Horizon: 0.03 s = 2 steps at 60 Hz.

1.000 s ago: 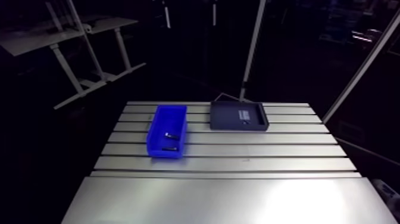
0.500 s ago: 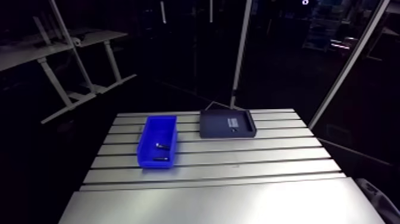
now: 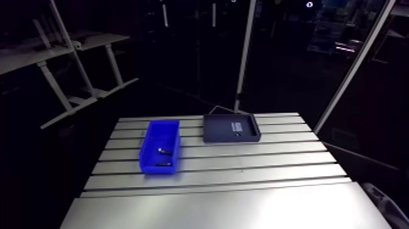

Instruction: Pick up the M10 bolt from the tray and put it into the blue bin.

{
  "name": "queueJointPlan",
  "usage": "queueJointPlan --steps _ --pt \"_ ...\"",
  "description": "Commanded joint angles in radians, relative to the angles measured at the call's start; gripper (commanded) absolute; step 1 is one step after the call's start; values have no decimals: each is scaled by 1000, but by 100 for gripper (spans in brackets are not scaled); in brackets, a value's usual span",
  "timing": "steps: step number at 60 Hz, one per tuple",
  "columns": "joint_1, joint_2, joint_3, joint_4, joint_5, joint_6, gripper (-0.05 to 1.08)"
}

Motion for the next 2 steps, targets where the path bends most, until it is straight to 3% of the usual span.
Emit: queueJointPlan --steps 1,2 --pt "1 -1 3 0 0 0 1" --pt "1 -1 3 0 0 0 1"
